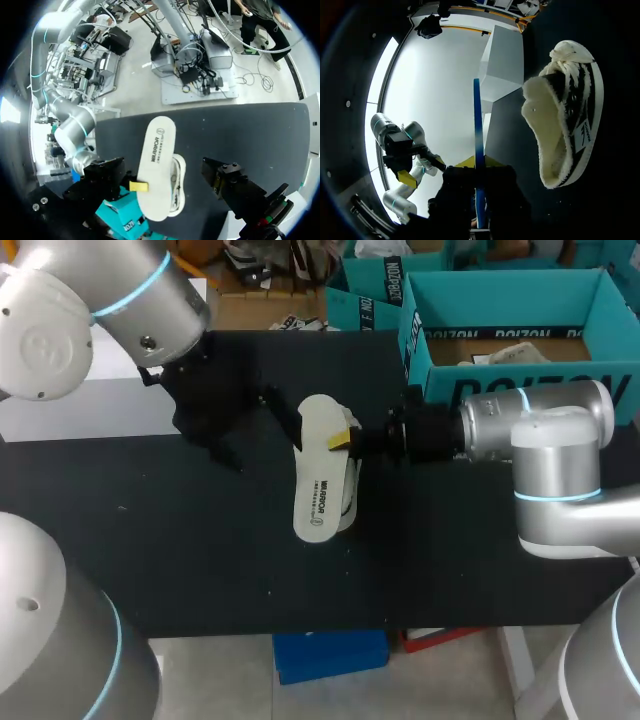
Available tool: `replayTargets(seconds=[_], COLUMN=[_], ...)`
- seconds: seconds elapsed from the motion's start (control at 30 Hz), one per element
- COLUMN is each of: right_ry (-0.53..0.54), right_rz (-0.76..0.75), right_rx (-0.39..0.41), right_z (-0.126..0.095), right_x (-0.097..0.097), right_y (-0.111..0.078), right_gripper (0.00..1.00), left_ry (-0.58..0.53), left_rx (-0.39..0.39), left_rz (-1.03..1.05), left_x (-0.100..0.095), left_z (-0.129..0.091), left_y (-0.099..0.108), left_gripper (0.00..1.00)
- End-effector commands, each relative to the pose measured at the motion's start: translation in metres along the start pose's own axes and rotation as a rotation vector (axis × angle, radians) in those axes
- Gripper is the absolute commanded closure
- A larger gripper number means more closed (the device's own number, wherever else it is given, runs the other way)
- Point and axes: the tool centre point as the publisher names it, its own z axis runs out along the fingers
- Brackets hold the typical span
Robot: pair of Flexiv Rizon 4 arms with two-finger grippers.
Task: Take the shoe out of the shoebox, open the shoe tongue, remove and reinsert the insole, then place the shoe into the shoebox
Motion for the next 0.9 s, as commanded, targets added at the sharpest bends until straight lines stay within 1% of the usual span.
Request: replayTargets(seconds=[0.03, 0.17, 0.27, 0.37, 0.4, 0.9], right_ry=[-0.002, -0.002, -0.002, -0.002, -0.002, -0.002], right_rz=[0.000, 0.000, 0.000, 0.000, 0.000, 0.000], right_rx=[-0.003, -0.003, -0.003, -0.003, -0.003, -0.003], right_z=[0.002, 0.002, 0.002, 0.002, 0.002, 0.002], right_x=[0.000, 0.000, 0.000, 0.000, 0.000, 0.000], right_y=[0.000, 0.000, 0.000, 0.000, 0.000, 0.000], right_gripper=[1.00, 1.00, 1.00, 1.00, 1.00, 1.00], left_ry=[-0.494, -0.545, -0.560, -0.546, -0.504, -0.504], left_rx=[-0.002, -0.033, -0.051, -0.043, -0.038, -0.038], left_rz=[0.032, 0.074, 0.135, 0.158, 0.117, 0.117], left_x=[0.021, 0.026, 0.030, 0.031, 0.031, 0.031], left_z=[0.002, 0.005, 0.007, 0.010, 0.011, 0.011], left_y=[0.000, 0.001, 0.004, 0.008, 0.011, 0.011], left_gripper=[0.00, 0.00, 0.00, 0.00, 0.00, 0.00])
